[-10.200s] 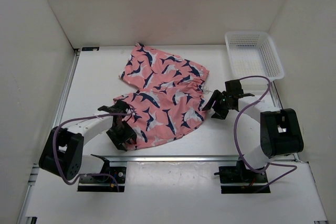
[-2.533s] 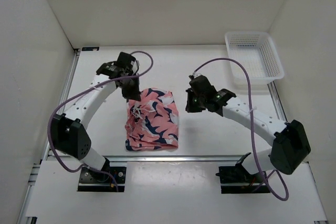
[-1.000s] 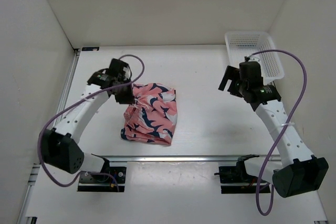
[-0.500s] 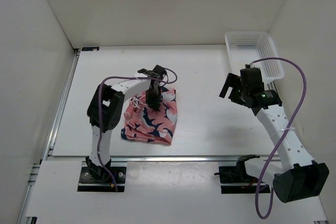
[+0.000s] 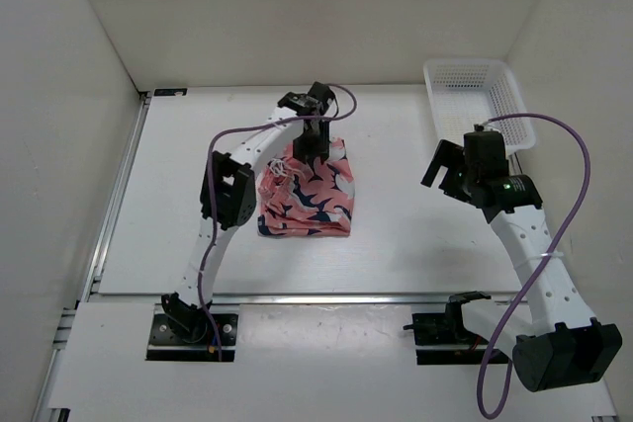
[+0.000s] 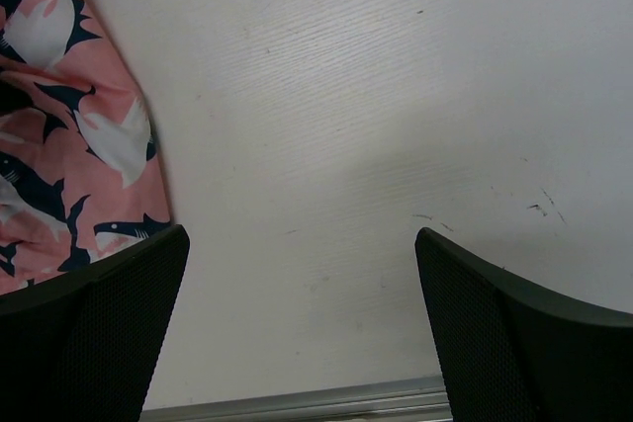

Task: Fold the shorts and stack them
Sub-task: Fold the shorts

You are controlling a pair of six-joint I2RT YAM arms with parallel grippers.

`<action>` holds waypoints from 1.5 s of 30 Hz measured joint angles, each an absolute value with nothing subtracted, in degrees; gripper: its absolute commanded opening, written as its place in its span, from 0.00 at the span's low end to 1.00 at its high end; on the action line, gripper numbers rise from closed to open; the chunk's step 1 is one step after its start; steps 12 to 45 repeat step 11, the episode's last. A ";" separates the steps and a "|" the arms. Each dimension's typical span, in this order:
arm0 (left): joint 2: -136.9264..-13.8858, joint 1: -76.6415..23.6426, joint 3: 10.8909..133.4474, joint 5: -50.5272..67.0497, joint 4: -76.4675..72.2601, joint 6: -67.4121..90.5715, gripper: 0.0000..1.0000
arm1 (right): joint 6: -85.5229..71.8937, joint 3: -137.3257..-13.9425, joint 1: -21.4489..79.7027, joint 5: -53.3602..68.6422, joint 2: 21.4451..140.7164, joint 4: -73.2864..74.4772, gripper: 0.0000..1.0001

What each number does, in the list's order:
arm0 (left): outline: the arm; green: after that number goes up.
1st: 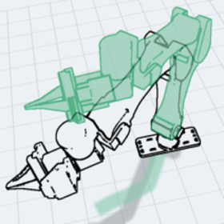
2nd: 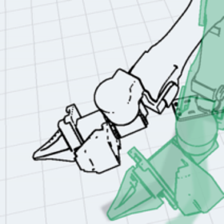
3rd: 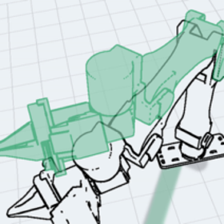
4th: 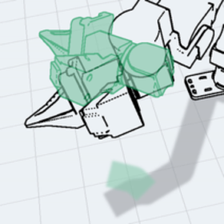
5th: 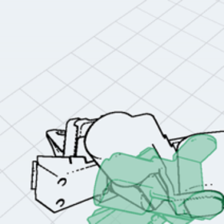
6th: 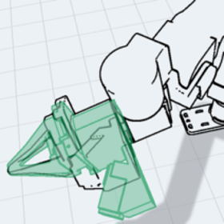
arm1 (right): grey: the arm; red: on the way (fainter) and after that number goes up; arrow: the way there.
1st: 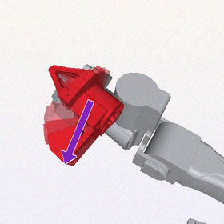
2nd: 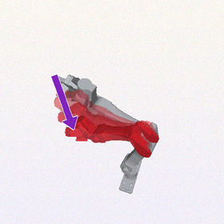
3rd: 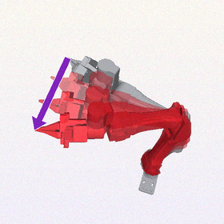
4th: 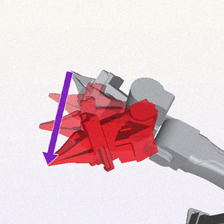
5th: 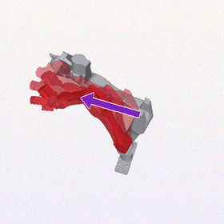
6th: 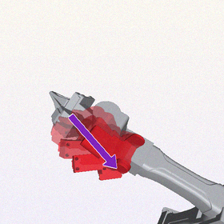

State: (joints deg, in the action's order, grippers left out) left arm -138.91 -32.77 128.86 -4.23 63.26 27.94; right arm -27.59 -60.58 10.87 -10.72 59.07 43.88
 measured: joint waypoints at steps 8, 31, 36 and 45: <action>-117.05 -32.75 123.59 -7.51 65.49 26.17 1.00 | -27.64 -61.12 10.83 -11.88 58.85 44.58 1.00; -102.50 -32.75 116.99 -8.05 64.16 25.98 1.00 | -27.40 -61.36 10.83 -12.34 58.65 44.99 0.98; -102.50 -32.75 116.99 -8.05 64.16 25.98 1.00 | -27.40 -61.36 10.83 -12.34 58.65 44.99 0.98; -102.50 -32.75 116.99 -8.05 64.16 25.98 1.00 | -27.40 -61.36 10.83 -12.34 58.65 44.99 0.98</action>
